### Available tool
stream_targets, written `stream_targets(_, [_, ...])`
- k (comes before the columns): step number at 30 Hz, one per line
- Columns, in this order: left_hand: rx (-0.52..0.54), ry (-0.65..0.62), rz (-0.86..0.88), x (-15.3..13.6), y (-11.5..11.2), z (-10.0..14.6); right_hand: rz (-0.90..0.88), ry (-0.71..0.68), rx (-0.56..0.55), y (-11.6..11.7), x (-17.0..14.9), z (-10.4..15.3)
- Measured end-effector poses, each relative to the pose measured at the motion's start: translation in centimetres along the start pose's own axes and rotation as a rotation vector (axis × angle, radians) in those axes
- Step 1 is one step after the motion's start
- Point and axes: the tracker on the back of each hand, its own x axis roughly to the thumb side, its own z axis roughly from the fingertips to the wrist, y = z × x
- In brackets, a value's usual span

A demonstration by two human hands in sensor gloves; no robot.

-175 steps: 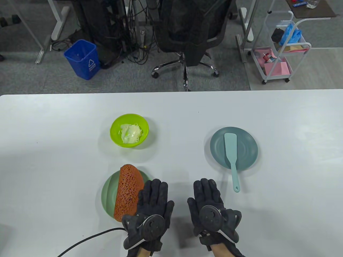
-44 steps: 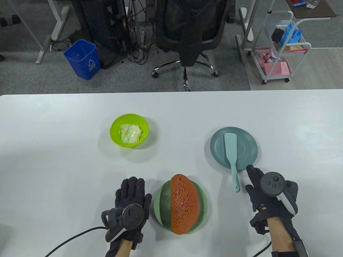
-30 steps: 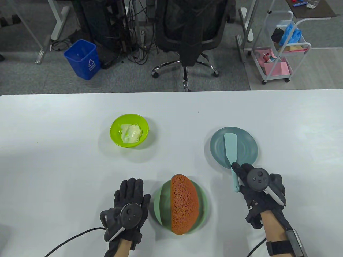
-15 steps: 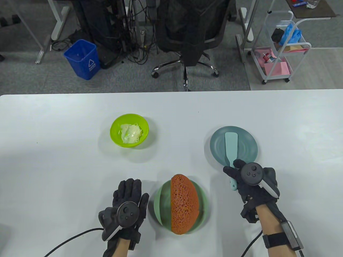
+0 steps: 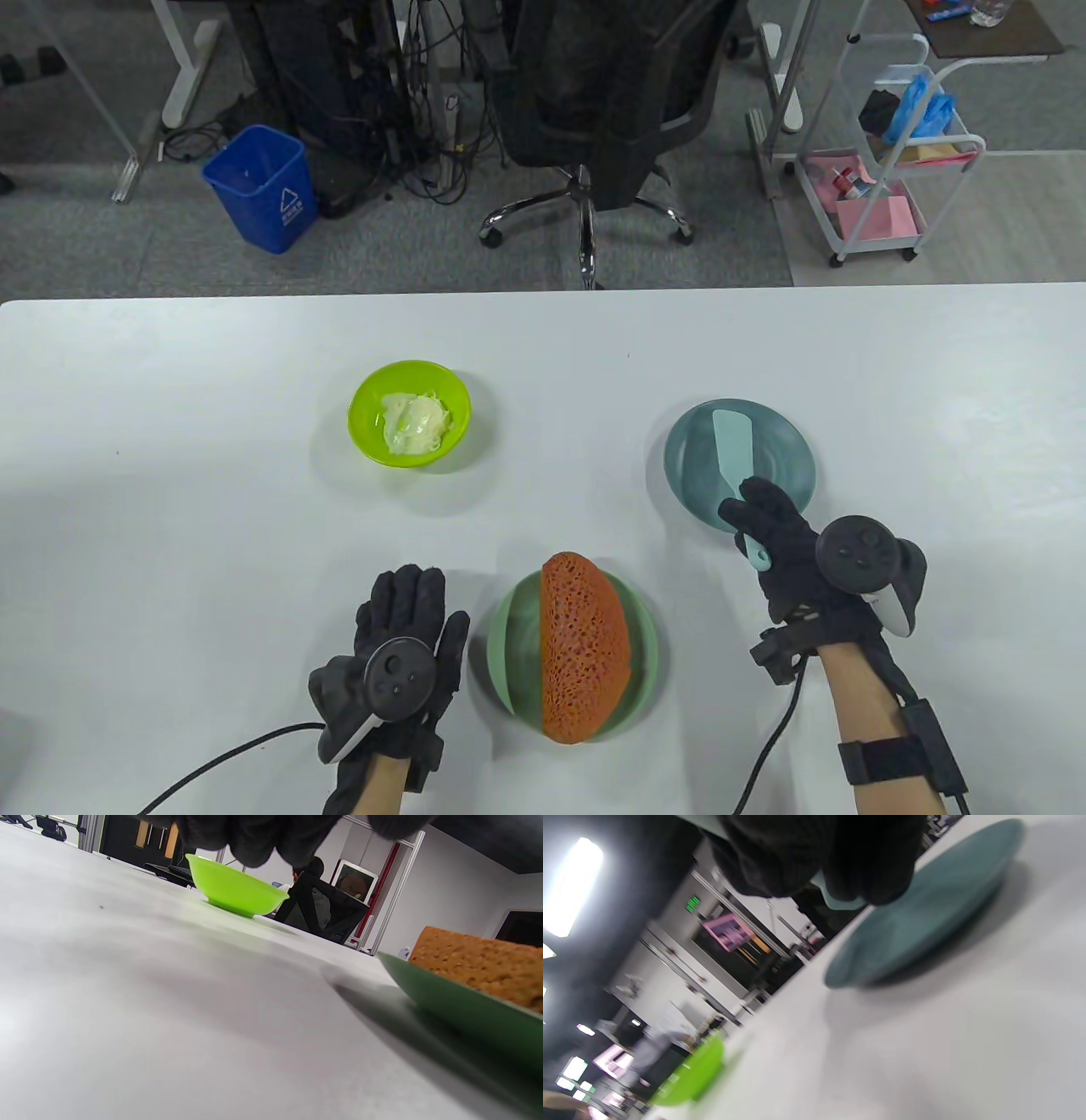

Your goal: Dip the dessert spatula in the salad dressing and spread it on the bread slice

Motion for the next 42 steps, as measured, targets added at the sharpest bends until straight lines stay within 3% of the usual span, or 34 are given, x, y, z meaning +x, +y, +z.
stream_targets(11, [0.01, -0.001, 0.02, -0.2, 0.0, 0.1, -0.331, -0.174, -0.27, -2.5, 1.3, 2.2])
stream_targets(18, [0.027, -0.022, 0.023, 0.2, 0.2, 0.3, -0.61, -0.16, -0.424, -2.5, 0.9, 3.9])
stream_targets(24, [0.036, -0.034, 0.023, 0.2, 0.2, 0.4, -0.753, -0.136, -0.406, -1.8, 0.0, 5.2])
stream_targets(28, [0.044, -0.042, 0.021, 0.3, 0.1, 0.5, -0.88, -0.143, -0.291, -1.4, -0.6, 6.0])
stream_targets(37, [0.056, -0.058, 0.042, 0.5, -0.1, 0.6, -0.921, -0.174, -0.235, -1.0, -0.4, 6.5])
stream_targets(42, [0.003, -0.056, 0.096, 0.4, -0.7, 0.4, -0.944, -0.155, -0.255, -1.0, -0.5, 6.8])
